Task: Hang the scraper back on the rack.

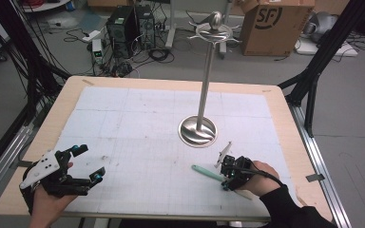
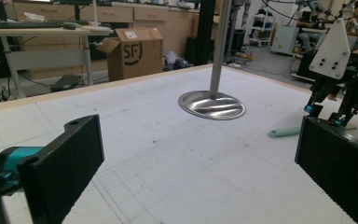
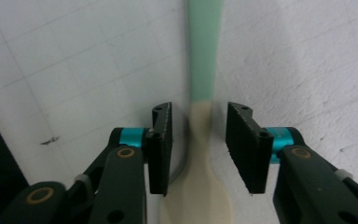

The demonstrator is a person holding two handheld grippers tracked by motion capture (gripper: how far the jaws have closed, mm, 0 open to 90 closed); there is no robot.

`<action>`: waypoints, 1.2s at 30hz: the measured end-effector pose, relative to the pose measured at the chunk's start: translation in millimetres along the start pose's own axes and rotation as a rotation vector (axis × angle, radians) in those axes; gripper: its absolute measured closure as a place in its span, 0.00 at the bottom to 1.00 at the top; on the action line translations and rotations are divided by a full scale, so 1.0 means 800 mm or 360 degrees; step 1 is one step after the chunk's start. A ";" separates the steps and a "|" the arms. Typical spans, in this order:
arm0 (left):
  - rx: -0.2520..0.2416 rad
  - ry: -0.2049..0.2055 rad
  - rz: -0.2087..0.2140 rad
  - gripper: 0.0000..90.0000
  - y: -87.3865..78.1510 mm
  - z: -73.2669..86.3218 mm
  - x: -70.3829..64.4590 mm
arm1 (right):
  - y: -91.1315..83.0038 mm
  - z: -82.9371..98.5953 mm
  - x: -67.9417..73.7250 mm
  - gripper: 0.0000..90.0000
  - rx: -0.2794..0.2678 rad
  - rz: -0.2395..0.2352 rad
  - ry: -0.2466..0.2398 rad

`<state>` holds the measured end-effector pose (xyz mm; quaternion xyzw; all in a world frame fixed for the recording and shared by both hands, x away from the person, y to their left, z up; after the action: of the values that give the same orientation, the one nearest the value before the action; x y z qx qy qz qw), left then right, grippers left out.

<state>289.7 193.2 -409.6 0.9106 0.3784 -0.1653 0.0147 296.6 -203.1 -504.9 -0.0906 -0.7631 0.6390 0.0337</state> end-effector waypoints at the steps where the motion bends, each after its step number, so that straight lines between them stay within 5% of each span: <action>1: 0.0000 0.0000 -0.0001 0.02 0.000 0.000 0.000 | 0.000 0.000 0.001 0.73 0.0002 -0.0009 -0.0008; 11: -0.0004 -0.0004 -0.0006 0.02 -0.003 -0.001 0.001 | 0.002 0.001 -0.005 0.89 0.0035 -0.0088 0.0052; 16: 0.0000 0.0002 0.0000 0.02 -0.003 -0.001 -0.001 | 0.001 -0.001 -0.004 0.90 0.0101 -0.0027 0.0041; 21: -0.0003 -0.0017 0.0003 0.02 -0.003 -0.001 0.000 | -0.005 0.000 -0.009 0.90 -0.0084 -0.0006 0.0141; 29: -0.0022 -0.0027 0.0032 0.02 -0.004 -0.006 -0.006 | -0.038 -0.003 -0.016 0.89 -0.0365 0.0051 0.0182; 36: -0.0015 -0.0032 0.0018 0.02 -0.002 -0.003 -0.002 | -0.074 -0.007 -0.027 0.89 -0.0715 0.0148 0.0240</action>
<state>288.1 193.9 -407.1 0.9110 0.3739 -0.1725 0.0238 313.5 -211.3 -444.6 -0.1784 -0.8763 0.4456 0.0401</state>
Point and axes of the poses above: each handheld gripper's, and its own axes: y roughly forward along the jaws, z roughly out of its underside, x roughly to its left, the point moved 10 cm from there along y, roughly forward along the jaws, and after that the axes turned 14 degrees about -y, right-handed, at the moved point
